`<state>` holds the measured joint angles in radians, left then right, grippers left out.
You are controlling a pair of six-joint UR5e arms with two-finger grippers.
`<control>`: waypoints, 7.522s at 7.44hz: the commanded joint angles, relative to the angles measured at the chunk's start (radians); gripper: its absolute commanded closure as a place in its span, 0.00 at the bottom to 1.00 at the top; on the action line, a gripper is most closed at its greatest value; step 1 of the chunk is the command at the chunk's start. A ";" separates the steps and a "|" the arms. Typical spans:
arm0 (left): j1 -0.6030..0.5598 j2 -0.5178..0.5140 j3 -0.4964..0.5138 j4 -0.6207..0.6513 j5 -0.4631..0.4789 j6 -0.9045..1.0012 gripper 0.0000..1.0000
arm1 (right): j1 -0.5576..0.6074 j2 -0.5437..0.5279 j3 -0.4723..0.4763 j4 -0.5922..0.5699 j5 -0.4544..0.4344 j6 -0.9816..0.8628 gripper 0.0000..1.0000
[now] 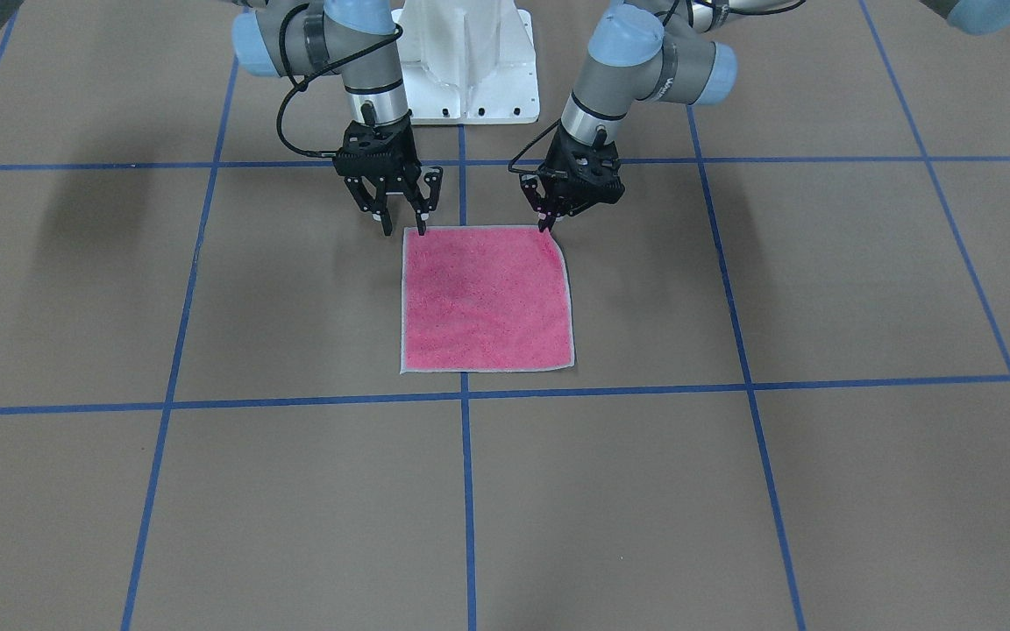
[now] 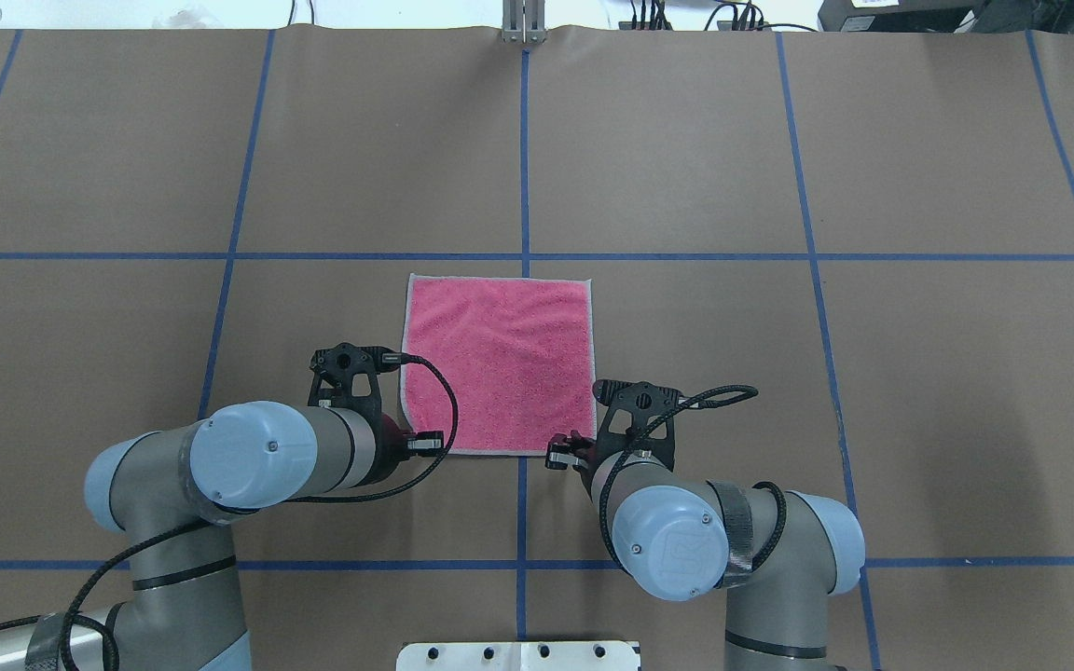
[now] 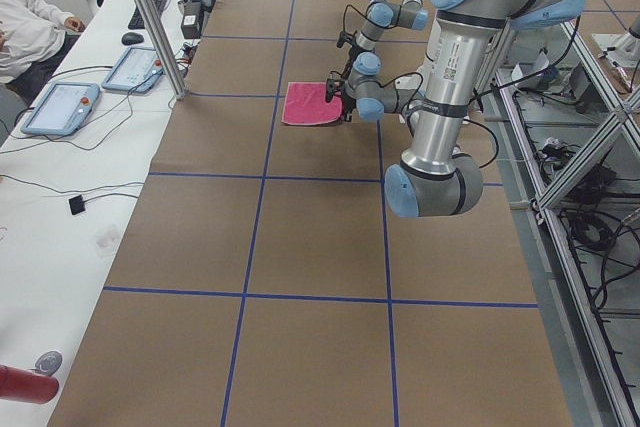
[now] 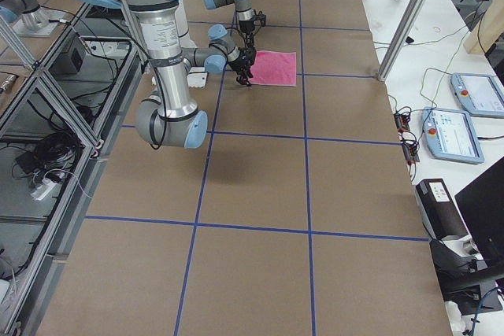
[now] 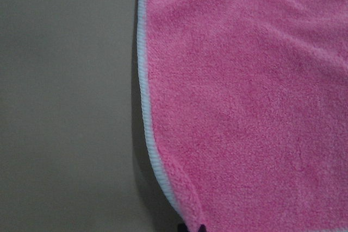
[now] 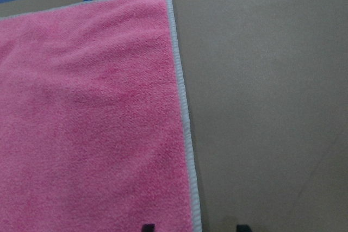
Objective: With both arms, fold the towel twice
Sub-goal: 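Move the right gripper to the near towel corner while the left gripper holds, then grasp the near edge with both grippers and lift it up, then fold the held edge with both grippers over onto the far edge, then release the towel and raise both grippers away from the fold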
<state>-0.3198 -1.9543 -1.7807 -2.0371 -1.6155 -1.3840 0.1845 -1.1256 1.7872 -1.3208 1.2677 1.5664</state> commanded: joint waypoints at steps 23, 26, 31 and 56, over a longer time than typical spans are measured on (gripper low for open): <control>-0.001 0.054 -0.164 0.005 -0.007 -0.004 1.00 | -0.011 -0.029 0.133 0.002 -0.016 0.009 1.00; -0.024 0.040 -0.146 0.011 -0.003 -0.004 1.00 | 0.038 -0.011 0.092 0.002 -0.011 0.008 1.00; -0.100 -0.040 -0.042 0.012 -0.001 -0.004 1.00 | 0.104 0.040 0.046 0.003 -0.008 0.009 1.00; -0.182 -0.129 0.129 0.008 -0.116 0.003 1.00 | 0.319 0.119 -0.065 0.014 0.237 -0.173 0.01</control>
<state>-0.5139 -2.0875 -1.6542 -2.0296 -1.7315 -1.3811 0.5012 -0.9976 1.7153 -1.3073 1.5026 1.3982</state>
